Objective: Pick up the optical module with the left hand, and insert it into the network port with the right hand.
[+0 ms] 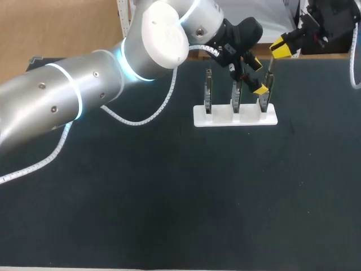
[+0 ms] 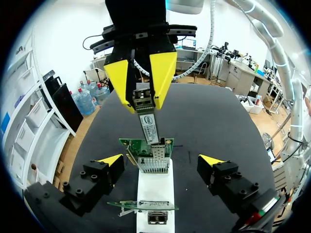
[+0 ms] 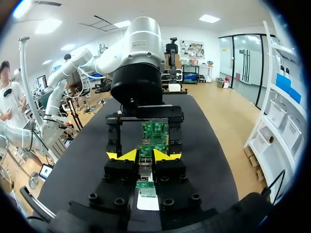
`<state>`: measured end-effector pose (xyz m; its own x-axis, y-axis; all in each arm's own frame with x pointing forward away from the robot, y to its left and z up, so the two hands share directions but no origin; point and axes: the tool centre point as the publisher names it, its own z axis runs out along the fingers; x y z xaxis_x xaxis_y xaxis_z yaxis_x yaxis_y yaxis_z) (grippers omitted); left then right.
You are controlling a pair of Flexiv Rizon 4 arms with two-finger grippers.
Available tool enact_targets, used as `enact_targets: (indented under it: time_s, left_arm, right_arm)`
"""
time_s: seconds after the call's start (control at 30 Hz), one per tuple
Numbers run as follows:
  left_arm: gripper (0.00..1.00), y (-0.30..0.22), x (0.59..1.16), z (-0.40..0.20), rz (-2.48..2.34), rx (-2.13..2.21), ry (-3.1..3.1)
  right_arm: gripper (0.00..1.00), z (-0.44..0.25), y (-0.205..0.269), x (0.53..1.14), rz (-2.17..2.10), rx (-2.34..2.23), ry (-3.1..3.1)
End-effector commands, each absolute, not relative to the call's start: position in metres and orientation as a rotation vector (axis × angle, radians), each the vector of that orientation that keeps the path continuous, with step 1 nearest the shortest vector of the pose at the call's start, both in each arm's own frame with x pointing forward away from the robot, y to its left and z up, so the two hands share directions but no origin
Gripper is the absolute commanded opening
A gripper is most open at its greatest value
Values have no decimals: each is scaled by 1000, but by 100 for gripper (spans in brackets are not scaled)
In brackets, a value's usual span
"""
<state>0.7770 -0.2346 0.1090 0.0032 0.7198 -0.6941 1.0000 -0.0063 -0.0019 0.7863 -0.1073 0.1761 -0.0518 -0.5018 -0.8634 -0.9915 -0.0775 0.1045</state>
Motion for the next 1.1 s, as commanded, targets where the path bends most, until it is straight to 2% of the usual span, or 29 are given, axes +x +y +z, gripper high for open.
enact_targets:
  time_s: [0.03,1.1]
  left_arm:
    - [100,-235,779,109,-721,1784,1768]
    - [100,-235,779,109,-721,1784,1768]
  right_arm:
    - [0,179,-106,786,1046,-1633,1600]
    - [0,170,-107,779,1021,-1666,1648]
